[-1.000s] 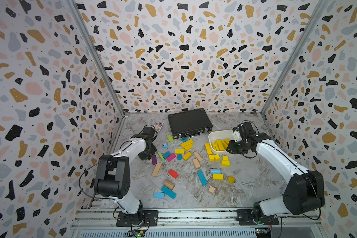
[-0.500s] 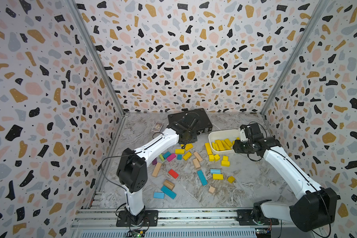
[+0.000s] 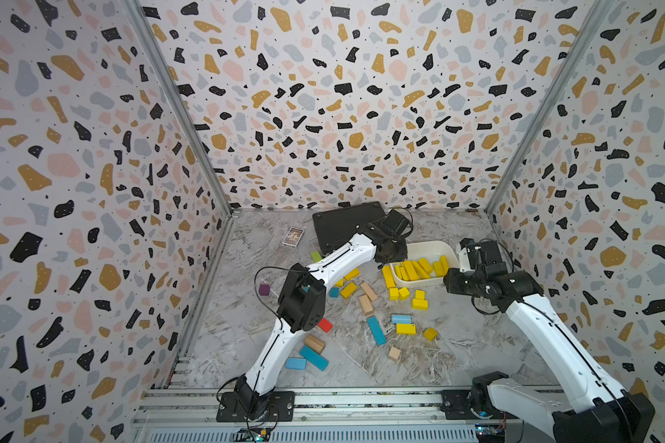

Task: Pick out the yellow building blocks
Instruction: Place the building block in the storage box.

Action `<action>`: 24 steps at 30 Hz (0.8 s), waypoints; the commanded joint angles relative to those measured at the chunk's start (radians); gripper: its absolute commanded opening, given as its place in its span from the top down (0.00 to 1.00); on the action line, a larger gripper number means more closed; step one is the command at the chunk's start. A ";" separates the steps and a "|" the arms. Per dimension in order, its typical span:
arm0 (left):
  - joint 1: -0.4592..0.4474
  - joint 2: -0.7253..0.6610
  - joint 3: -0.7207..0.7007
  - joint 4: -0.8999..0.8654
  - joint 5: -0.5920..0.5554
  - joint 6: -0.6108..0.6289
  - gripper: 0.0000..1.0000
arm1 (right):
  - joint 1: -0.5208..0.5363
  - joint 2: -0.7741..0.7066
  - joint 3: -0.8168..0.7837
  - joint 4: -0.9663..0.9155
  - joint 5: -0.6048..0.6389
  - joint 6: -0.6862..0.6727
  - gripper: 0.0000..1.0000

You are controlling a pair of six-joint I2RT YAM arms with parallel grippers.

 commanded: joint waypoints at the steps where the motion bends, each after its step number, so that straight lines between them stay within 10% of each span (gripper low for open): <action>1: -0.001 0.060 0.086 -0.022 0.024 -0.031 0.88 | -0.003 -0.005 0.007 -0.027 0.017 0.008 0.61; 16: -0.008 0.068 0.111 -0.033 -0.014 0.011 0.52 | -0.003 0.037 -0.016 -0.028 -0.041 0.037 0.59; 24: -0.006 -0.119 0.025 -0.058 -0.105 0.067 0.50 | -0.002 0.147 -0.043 -0.007 -0.120 0.047 0.57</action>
